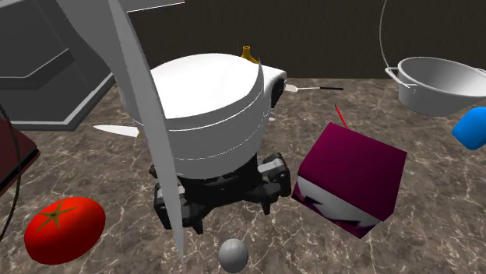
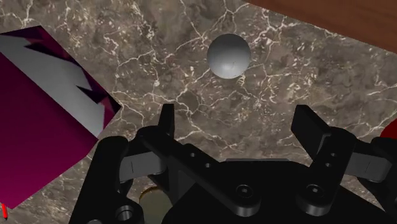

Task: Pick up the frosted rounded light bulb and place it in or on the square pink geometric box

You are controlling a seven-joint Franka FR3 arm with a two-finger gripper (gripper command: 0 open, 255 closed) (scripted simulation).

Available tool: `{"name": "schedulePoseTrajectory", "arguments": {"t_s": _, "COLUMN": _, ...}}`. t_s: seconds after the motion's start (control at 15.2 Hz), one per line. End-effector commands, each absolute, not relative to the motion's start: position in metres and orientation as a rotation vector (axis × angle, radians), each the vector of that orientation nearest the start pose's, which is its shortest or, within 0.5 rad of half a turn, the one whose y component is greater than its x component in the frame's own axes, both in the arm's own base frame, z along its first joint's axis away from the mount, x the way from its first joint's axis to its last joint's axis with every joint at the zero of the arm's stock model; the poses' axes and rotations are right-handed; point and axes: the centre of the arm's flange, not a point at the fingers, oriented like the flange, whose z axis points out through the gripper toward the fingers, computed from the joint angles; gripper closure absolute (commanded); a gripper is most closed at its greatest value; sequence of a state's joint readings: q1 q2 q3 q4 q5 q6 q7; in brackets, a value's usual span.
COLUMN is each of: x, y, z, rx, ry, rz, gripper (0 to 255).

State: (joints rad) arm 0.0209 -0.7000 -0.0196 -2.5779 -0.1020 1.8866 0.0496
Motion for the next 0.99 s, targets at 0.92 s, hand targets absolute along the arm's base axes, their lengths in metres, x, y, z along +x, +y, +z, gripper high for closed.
{"name": "schedulePoseTrajectory", "arguments": {"t_s": 0.92, "x": 0.349, "y": 0.01, "z": 0.329, "rx": -3.296, "ry": 0.051, "rz": 0.07, "gripper": 0}}
